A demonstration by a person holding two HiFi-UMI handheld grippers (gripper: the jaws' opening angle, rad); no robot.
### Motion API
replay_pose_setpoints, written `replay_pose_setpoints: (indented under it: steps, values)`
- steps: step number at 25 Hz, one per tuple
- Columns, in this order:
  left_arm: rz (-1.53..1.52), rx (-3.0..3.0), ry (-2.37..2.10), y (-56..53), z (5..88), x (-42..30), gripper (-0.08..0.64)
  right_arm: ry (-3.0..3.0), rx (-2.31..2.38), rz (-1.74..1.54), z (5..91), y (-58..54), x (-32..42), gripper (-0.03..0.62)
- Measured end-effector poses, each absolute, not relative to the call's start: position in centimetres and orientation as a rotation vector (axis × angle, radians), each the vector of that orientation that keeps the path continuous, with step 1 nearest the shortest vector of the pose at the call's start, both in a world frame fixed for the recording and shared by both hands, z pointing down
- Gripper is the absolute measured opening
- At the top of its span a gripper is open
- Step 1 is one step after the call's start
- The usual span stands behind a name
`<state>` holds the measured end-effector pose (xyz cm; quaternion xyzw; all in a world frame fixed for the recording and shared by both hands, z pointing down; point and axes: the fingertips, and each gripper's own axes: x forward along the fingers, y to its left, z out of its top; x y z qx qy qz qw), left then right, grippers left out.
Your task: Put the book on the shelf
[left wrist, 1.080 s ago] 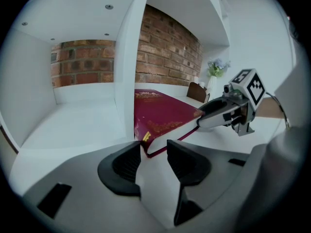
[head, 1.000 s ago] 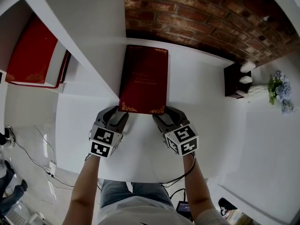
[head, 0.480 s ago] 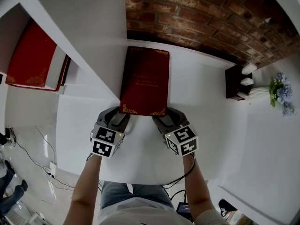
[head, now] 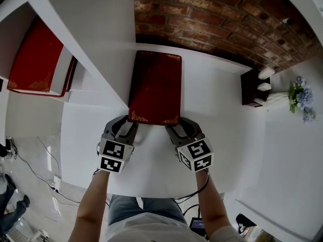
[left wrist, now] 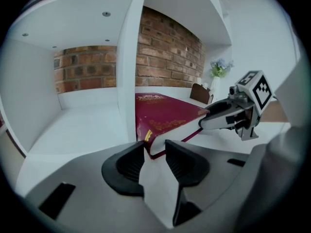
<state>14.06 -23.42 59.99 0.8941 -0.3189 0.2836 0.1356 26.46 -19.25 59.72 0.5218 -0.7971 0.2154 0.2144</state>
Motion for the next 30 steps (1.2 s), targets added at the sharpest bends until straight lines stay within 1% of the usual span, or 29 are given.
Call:
replay_pose_setpoints:
  steps: [17, 30]
  values:
    - [0.654, 2.714, -0.927, -21.3, 52.0, 14.8, 0.135, -2.301, 1.654, 0.503, 51.4, -16.9, 27.6, 0.143]
    - [0.518, 2.913, -0.858, -17.5, 44.4, 13.7, 0.135, -2.268, 1.83, 0.354, 44.2, -11.7, 25.9, 0.141]
